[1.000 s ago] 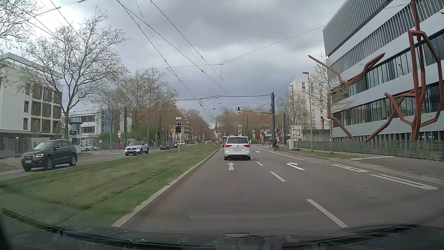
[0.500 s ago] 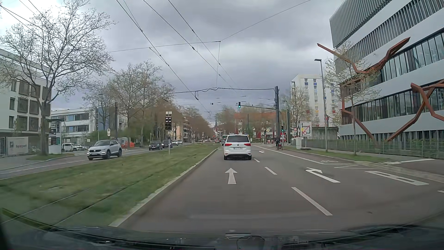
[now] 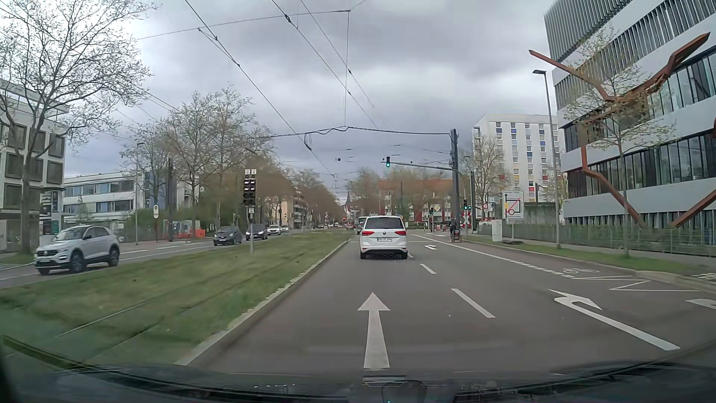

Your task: Follow the waypoints while adhering to traffic rules and regulations

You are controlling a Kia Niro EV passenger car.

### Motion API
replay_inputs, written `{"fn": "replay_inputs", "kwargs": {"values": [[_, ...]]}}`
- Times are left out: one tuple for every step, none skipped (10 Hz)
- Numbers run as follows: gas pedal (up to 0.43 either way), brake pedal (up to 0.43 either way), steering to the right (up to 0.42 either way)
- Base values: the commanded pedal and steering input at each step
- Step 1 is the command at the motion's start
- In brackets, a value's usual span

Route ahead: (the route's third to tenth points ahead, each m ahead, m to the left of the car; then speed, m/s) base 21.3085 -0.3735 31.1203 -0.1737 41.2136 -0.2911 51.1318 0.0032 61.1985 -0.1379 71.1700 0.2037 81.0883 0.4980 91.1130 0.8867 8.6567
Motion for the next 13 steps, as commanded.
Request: {"fn": "replay_inputs", "kwargs": {"values": [[0.02, 0.0, -0.001], [0.02, 0.0, -0.001], [0.02, 0.0, -0.001], [0.02, 0.0, -0.001], [0.02, 0.0, -0.001], [0.02, 0.0, -0.001], [0.02, 0.0, -0.001], [0.028, 0.0, -0.001], [0.028, 0.0, -0.001], [0.039, 0.0, -0.001], [0.039, 0.0, -0.002], [0.039, 0.0, -0.001], [0.039, 0.0, -0.002]]}}
